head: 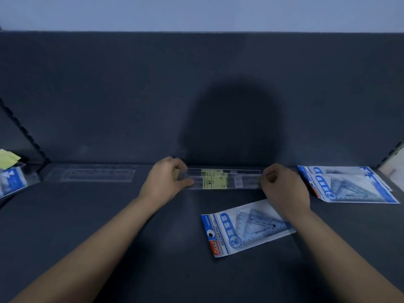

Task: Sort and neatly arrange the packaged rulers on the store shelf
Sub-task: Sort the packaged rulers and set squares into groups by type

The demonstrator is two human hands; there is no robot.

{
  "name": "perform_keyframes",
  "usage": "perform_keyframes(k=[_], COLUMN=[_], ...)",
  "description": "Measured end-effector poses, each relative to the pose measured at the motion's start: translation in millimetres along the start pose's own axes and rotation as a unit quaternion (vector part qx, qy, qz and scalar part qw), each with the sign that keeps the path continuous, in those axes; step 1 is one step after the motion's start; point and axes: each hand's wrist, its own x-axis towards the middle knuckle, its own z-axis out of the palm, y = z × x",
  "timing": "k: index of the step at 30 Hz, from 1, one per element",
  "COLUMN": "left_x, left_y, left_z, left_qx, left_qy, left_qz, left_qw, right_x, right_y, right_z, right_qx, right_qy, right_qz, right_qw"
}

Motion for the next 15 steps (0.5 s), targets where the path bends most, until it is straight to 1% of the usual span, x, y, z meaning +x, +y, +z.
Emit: perform_keyframes(k=[2, 4, 5, 7, 9, 10, 13, 15], left_x=[-1.2, -1.9, -2.2, -2.8, -3.6, -4.5, -5.6, -5.4], left_y=[3.3, 10.8, 16.5, 30.8, 47.2, 55.0, 74.8, 84.6], left_z=[-1.4, -1.3, -1.1, 1.5, 8.0, 12.4, 24.8, 31.2], left_qx=[0.065, 0.084, 0.066, 0.011, 0.015, 0.023, 0.023, 0.014], left_qy=[0.015, 0.003, -0.027, -0.126, -0.219, -0.253, -0.312, -0.33], left_qz=[0.042, 0.08, 0.091, 0.095, 0.115, 0.126, 0.154, 0.169], left_qw=[0.997, 0.993, 0.993, 0.987, 0.969, 0.959, 0.937, 0.929], right_x=[-5.0, -9.5, -12.2, -17.8, -22.4, -23.7, -25.0, -28.6], right_y=[-1.2, -4.0, -4.0, -2.3, -0.9, 0.0, 3.0, 4.5], right_z=[-0.2, -8.3, -13.7, -24.1, -32.2, -33.8, -34.8, -35.2], right_qx=[-0.049, -0.077, -0.096, -0.159, -0.207, -0.21, -0.194, -0.187], right_qy=[0.014, 0.012, 0.002, -0.047, -0.131, -0.162, -0.215, -0.221], right_qz=[-0.035, -0.039, -0.027, 0.029, 0.101, 0.128, 0.162, 0.162], right_qw=[0.998, 0.996, 0.995, 0.986, 0.964, 0.956, 0.943, 0.943])
